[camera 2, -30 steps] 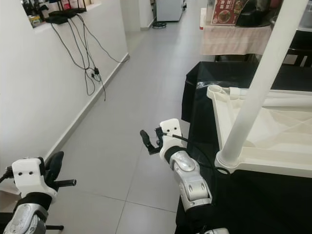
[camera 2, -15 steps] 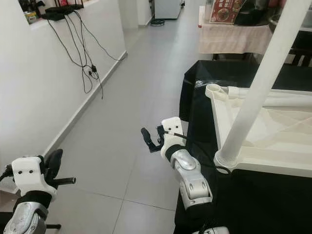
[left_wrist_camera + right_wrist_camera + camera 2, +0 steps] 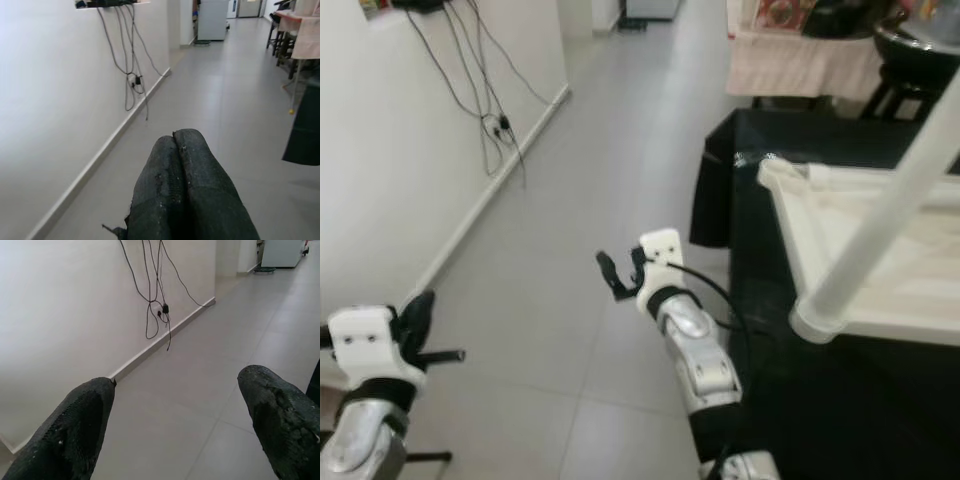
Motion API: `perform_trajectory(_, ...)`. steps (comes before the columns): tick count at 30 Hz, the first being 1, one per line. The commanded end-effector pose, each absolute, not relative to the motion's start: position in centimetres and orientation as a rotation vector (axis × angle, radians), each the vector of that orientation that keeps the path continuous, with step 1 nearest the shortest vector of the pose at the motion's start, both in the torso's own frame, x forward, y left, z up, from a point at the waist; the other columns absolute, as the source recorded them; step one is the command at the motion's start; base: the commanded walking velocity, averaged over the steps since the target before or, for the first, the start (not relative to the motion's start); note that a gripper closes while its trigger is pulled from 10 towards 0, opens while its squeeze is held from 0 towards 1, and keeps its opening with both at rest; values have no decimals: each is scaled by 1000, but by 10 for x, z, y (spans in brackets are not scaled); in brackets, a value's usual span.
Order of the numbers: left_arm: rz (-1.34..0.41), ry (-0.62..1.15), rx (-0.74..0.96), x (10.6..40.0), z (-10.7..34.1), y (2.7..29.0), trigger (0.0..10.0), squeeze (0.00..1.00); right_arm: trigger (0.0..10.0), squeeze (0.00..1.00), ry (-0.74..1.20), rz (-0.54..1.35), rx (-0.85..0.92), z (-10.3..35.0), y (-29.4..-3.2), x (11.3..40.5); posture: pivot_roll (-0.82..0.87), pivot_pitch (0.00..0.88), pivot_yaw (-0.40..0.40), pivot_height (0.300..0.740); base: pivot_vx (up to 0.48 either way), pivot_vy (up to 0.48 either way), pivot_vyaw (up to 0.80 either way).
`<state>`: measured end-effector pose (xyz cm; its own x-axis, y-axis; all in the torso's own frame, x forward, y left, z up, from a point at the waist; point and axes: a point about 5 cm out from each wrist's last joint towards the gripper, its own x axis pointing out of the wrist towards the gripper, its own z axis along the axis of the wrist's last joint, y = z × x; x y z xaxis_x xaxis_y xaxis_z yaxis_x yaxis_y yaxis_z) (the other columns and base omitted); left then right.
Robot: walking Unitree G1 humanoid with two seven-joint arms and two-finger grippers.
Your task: Building children table
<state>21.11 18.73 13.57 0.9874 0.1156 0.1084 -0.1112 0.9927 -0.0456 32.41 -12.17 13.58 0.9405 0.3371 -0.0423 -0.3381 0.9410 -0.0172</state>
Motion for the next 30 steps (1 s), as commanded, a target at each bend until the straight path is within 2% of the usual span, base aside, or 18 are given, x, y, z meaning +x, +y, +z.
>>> perform_trajectory(1,113,-93,-30,209,132,188,10000,0,10000,0,45,346,-22,133,-122,323,-89,64,44,740,0,0,0)
perform_trajectory(20,95,-70,-56,213,128,187,10000,0,10000,0,51,346,-21,130,-123,324,-75,36,34,740,0,0,0)
perform_trajectory(30,92,-70,-63,214,127,190,10000,0,10000,0,52,352,-17,130,-120,325,-68,39,39,740,255,0,0)
